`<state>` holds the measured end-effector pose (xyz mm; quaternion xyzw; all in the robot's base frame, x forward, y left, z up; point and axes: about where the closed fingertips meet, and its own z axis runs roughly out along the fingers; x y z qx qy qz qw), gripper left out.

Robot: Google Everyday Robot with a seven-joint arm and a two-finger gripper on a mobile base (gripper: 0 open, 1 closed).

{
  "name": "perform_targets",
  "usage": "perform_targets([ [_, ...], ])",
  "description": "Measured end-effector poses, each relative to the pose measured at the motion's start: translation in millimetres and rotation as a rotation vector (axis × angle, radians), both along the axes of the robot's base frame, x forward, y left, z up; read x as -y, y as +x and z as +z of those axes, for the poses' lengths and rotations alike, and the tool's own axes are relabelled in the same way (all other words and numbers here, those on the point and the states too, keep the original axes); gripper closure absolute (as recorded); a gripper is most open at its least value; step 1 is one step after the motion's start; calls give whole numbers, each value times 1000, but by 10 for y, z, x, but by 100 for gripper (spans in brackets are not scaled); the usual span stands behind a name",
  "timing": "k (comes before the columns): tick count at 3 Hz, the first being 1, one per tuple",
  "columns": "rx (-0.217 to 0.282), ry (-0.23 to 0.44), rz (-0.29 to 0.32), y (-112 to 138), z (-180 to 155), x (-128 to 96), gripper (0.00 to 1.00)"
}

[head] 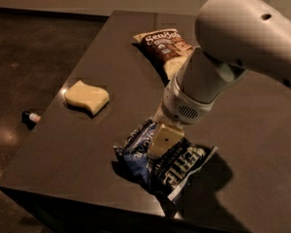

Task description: Move blue chip bag near brown chip bag

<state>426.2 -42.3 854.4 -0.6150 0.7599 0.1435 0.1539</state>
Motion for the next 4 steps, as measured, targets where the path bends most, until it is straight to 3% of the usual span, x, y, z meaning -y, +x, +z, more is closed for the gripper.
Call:
perform_targets([
  [1, 19, -3, -35, 253, 295, 138, 83],
  [2, 40, -11, -75, 563, 598, 277, 100],
  [4, 54, 32, -196, 1358, 954, 614, 100],
])
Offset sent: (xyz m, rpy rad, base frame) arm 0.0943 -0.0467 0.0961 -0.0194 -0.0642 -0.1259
